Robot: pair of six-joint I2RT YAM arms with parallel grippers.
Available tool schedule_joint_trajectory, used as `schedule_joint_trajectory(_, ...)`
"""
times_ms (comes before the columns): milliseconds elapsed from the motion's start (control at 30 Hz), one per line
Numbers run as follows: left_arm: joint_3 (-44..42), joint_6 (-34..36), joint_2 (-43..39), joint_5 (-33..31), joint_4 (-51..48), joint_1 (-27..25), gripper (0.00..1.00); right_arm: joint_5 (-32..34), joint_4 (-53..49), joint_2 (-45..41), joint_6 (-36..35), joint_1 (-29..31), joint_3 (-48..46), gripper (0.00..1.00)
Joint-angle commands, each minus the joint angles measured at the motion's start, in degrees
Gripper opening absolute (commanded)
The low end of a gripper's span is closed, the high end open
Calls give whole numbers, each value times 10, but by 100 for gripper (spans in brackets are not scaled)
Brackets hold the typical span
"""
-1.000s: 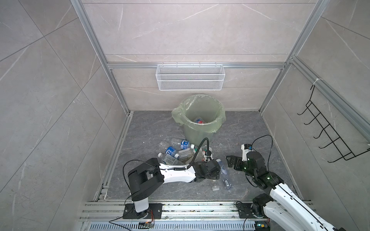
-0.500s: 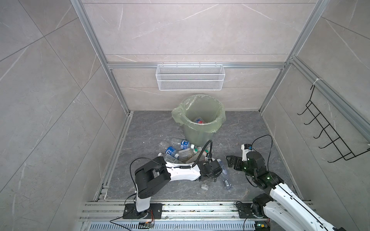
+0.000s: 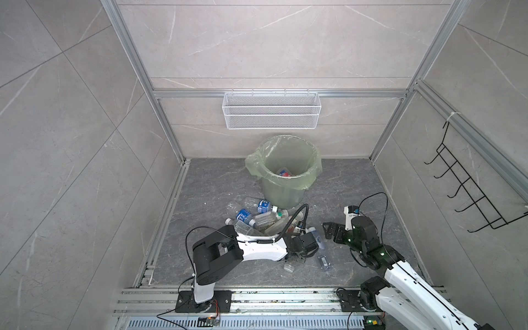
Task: Throw the plastic bottles in the bin
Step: 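Lift the white-labelled bottle with the left gripper and drop it into the bin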
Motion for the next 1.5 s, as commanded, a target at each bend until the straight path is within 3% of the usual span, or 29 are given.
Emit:
schedule_joint_trajectory(0,-13,52,-66,-38,8,-10,47,10,1,3,7,2,-5,100)
schedule_joint_trajectory(633,-212,203,-377,-194,108,-10,49,4,3,13,4,2,-2,100)
schedule_joint_trajectory(1033,-252,238,-578,-291,40,-9,50,2,4,18,3,2,0,100)
schedule_joint_trajectory(1200,-229,302,-625,-301,51,-5,50,1,4,19,3,2,0,100)
schedule_joint_trajectory(1333,-144,341,-602,-250,32,41,47,2,4,15,3,2,-1,100)
schedule_joint_trajectory(1467,-18,339,-530,-41,13,194,44,1,3,10,3,2,-2,100)
